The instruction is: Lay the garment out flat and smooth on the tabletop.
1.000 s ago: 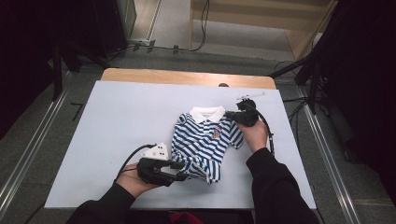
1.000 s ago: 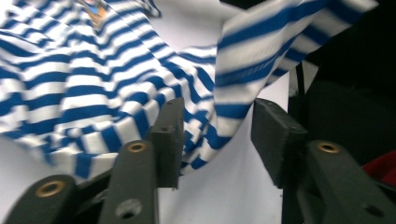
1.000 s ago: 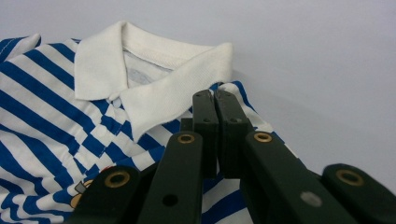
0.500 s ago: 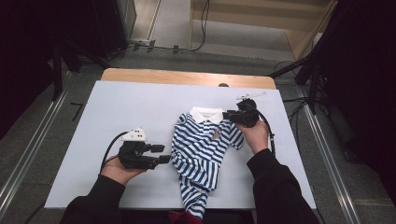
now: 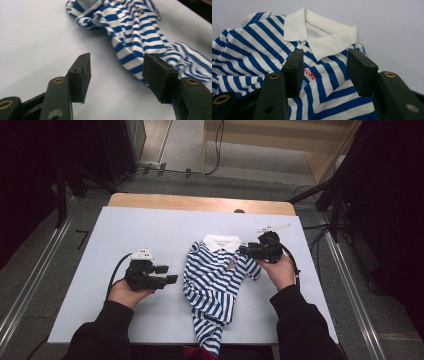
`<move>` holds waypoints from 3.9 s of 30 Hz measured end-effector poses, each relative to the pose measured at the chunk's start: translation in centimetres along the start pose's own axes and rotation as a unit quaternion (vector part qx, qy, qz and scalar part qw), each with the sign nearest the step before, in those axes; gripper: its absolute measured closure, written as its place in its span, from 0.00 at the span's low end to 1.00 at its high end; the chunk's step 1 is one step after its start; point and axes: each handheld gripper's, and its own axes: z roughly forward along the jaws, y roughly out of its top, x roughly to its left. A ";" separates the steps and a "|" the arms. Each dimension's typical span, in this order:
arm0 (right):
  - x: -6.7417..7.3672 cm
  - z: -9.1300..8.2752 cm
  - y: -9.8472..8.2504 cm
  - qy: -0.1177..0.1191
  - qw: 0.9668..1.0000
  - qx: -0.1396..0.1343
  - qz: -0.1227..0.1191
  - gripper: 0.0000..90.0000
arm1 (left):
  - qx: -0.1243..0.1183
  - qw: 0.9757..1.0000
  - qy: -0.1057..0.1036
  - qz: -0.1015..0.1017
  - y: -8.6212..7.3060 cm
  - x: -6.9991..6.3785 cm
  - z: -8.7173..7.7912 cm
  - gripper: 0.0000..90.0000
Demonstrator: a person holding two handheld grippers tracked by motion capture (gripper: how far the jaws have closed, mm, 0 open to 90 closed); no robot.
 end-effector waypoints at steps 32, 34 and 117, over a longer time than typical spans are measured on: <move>-1.6 -1.8 -4.5 -0.022 0.999 0.006 0.040 0.42 | -0.008 1.000 0.018 0.007 5.0 4.3 7.1 0.46; -1.8 -1.9 -4.5 -0.025 0.999 0.004 0.042 0.42 | -0.003 1.000 0.014 0.010 5.1 4.1 7.7 0.45; -1.9 3.0 0.7 -0.035 0.999 0.005 0.024 0.94 | -0.012 0.991 0.069 -0.118 0.8 9.3 -2.2 1.00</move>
